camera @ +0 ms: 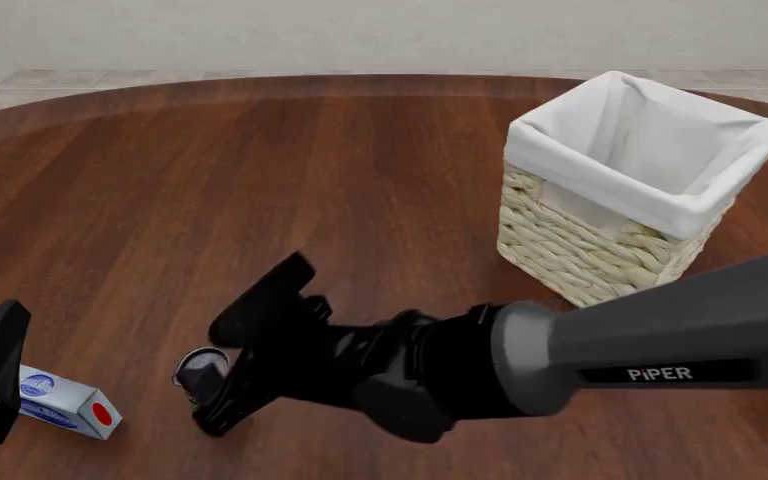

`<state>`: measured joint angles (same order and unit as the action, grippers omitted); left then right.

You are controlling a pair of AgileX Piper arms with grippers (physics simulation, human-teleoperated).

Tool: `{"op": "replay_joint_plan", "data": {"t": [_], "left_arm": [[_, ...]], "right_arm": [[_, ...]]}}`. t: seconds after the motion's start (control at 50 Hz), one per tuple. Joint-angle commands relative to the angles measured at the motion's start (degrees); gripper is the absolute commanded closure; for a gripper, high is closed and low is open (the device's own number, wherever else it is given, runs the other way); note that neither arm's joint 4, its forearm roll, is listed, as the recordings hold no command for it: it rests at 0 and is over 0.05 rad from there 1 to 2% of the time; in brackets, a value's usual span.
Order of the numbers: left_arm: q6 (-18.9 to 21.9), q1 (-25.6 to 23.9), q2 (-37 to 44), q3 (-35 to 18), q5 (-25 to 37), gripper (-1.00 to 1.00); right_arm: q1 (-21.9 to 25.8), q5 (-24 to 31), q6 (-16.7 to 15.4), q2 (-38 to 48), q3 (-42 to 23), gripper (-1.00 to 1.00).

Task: Pick up the tomato sauce, and put it in the basket.

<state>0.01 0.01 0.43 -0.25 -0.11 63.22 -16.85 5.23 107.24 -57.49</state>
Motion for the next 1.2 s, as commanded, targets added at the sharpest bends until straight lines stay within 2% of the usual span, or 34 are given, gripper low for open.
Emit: {"op": "replay_joint_plan", "data": {"t": [0.02,1.2], "left_arm": [[0.00,-0.01,0.01,0.00,0.00,-1.00],[0.00,0.01,-0.01,0.00,0.00,-1.00]], "right_arm": [[0.65,0.27,0.26,2.32,-1.59,-1.00],[0.50,0.81,1.13,13.87,-8.78,-1.00]]}}
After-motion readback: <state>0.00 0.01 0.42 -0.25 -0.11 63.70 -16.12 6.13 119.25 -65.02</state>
